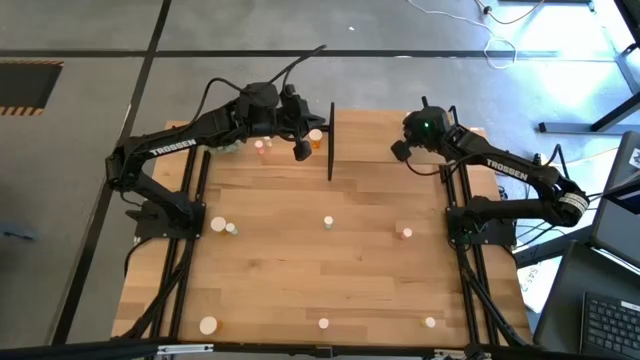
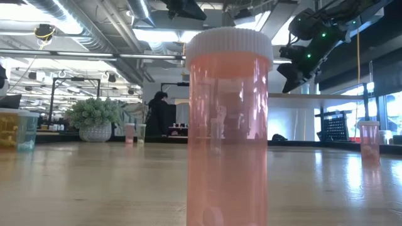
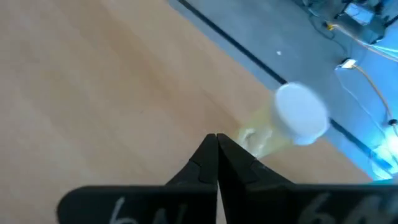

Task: Pick and place medicine bottles onto shelf by color
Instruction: Put the middle yellow pill bottle on the shelf

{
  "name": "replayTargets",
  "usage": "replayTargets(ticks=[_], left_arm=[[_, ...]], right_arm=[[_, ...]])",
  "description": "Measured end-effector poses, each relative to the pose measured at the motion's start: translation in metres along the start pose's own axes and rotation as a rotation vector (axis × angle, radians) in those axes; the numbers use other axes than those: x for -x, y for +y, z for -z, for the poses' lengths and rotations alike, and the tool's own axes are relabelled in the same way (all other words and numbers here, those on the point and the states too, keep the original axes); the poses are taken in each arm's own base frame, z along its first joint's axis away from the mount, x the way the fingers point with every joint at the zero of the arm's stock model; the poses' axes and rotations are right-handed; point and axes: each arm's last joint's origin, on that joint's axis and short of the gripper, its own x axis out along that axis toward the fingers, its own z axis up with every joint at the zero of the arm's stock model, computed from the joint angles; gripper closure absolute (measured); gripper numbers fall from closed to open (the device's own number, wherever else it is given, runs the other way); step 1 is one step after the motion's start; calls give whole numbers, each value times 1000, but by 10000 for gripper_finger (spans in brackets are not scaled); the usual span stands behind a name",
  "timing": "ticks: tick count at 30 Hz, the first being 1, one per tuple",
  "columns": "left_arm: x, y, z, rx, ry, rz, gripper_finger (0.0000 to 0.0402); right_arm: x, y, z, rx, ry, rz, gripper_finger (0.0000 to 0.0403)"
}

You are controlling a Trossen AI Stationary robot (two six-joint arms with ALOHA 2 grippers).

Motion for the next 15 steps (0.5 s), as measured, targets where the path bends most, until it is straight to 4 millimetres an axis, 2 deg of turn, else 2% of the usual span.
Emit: replayTargets(ticks=[6,15], left_arm=[[0,0,0,1,0,0,401],[0,0,0,1,0,0,401]], right_arm=[[1,-1,8,22,87,46,402],[1,-2,2,50,26,66,402]])
